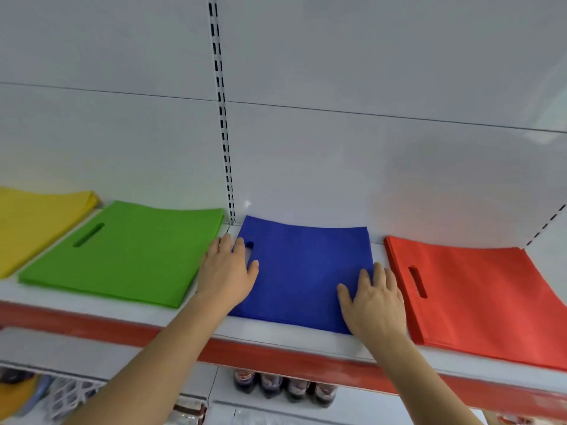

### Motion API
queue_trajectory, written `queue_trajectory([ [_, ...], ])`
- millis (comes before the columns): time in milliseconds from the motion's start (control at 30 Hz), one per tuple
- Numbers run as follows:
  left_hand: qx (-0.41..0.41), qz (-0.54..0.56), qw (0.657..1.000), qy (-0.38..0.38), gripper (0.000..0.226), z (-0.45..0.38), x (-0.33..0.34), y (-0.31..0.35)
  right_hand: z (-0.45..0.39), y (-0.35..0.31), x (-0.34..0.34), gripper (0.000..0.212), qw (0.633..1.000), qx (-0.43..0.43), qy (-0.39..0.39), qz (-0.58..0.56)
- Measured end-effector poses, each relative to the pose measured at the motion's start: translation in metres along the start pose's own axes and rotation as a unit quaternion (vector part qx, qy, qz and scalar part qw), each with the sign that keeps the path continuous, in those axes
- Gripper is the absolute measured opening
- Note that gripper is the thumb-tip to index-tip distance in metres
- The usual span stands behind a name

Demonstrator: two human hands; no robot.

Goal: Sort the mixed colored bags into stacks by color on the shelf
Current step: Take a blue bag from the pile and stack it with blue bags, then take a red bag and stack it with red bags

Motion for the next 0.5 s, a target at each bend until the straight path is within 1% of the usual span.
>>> queue_trajectory([
  [100, -0.020, 0.022, 0.999, 0.035, 0.064, 0.010, -0.019, -0.011, -0.002, -0.017, -0.009, 0.079, 0.999, -0.048, 0.017, 0.001],
  [233, -0.055, 0.016, 0.997, 0.056, 0.062, 0.024, -0.034, -0.046, 0.000, -0.073, -0.018, 0.079, 0.990, -0.135, 0.045, -0.011],
  [367, -0.114, 0.005, 0.992, 0.060, 0.068, 0.043, -0.044, -0.110, 0.004, -0.148, -0.018, 0.078, 0.973, -0.225, 0.049, -0.013],
  [500, -0.168, 0.000, 0.983, 0.069, 0.070, 0.063, -0.060, -0.193, 0.009, -0.234, -0.018, 0.076, 0.954, -0.291, 0.065, -0.023],
])
Point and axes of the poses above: each hand's wrist, its own z-axis away from the middle knuckle, its own x-axis out of the palm, y = z × x, the point moved 4 cm from there along -z, towards the middle knuckle, and after that the axes turned 10 degrees about -x, right-handed, at the moved point
